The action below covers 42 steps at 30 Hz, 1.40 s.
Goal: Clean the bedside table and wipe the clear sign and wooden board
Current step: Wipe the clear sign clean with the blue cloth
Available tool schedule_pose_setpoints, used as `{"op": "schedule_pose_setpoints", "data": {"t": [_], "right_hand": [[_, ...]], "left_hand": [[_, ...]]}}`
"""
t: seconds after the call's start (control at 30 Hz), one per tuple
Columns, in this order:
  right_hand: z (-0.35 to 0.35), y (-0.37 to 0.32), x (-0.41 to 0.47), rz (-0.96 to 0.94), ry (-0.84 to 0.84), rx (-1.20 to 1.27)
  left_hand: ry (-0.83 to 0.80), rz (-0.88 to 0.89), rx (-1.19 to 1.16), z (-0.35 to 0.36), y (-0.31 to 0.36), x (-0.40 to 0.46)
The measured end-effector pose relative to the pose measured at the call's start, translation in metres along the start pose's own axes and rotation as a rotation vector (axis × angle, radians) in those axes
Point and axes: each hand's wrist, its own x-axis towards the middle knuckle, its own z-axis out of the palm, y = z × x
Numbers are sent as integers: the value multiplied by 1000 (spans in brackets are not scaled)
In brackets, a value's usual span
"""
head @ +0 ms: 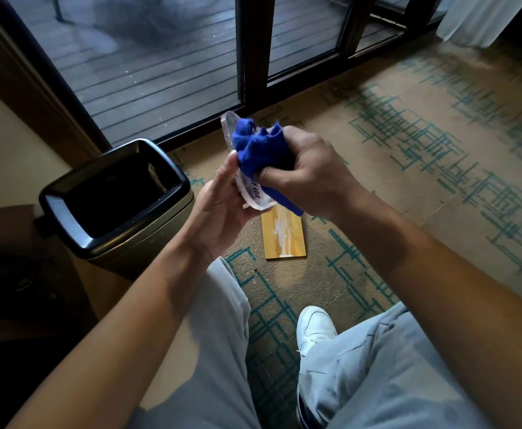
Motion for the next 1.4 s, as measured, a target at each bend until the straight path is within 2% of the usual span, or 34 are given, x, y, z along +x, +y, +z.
{"op": "schedule_pose_setpoints", "data": {"t": [0.13,0.33,0.4,0.5,0.57,0.63,0.77,0.93,1.23,1.4], "right_hand": [[2,0,-2,64,-135,140],[-13,8,1,237,-292,264],[-20,12,4,312,-206,301],[-27,17,9,384,42,327],[-26,18,11,422,140,338],[-23,17,12,449,135,364],[-21,14,10,437,16,376],[-27,18,6,383,-41,342],[-37,25,13,511,16,511],[-32,25,9,529,-27,507]], "left_hand": [[142,0,-38,-6,3,0],[175,-4,77,-11,1,3],[202,-6,173,-9,0,4],[207,10,329,-8,-5,7],[188,-2,365,-5,-5,9],[162,-25,418,2,-2,13],[76,-38,547,11,4,20],[149,-55,431,8,1,20],[199,-19,147,7,3,9],[224,69,200,13,-4,7]]}}
